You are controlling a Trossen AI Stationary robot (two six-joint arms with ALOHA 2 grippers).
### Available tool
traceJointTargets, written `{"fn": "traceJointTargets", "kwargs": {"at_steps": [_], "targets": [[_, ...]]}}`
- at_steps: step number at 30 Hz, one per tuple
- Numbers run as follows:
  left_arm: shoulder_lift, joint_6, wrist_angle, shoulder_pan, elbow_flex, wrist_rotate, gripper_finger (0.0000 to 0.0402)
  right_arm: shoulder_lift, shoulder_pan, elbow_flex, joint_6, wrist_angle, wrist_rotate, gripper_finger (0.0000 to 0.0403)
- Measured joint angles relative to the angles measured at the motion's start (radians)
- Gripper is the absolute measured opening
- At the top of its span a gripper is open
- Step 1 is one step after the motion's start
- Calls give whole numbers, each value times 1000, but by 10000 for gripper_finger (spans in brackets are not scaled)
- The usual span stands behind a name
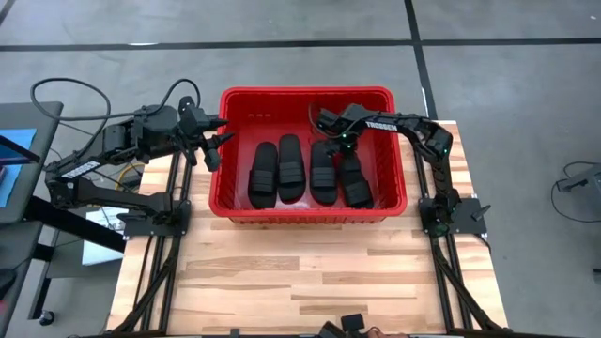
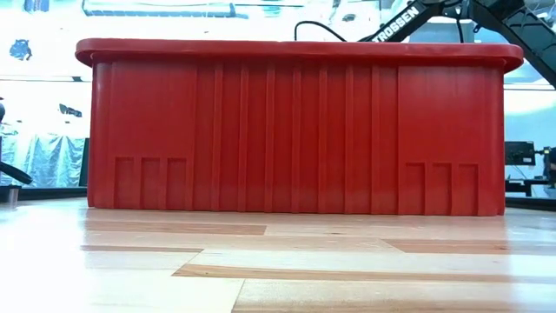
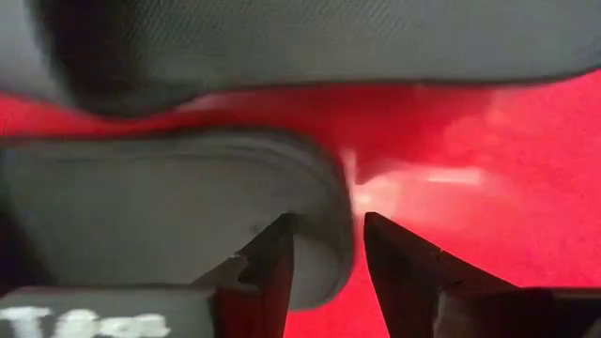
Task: Pick and place slides into bin
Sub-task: Adjust the slide inside the organizer bin
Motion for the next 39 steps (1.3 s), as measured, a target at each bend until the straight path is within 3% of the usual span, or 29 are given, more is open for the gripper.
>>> {"fn": "traceJointTargets", "kwargs": {"at_steps": [3, 8, 31, 39], "targets": [[0, 0, 0, 0, 0, 0, 154, 0, 1, 0, 0, 23, 26, 98], [0, 0, 0, 0, 0, 0, 154, 0, -7, 0, 0, 48, 48, 14], [1, 0, 0, 0, 0, 0, 154, 0, -80, 7, 99, 166, 204, 1], [1, -1, 0, 0, 0, 0, 154, 0, -80, 8, 99, 144, 208, 1]]}}
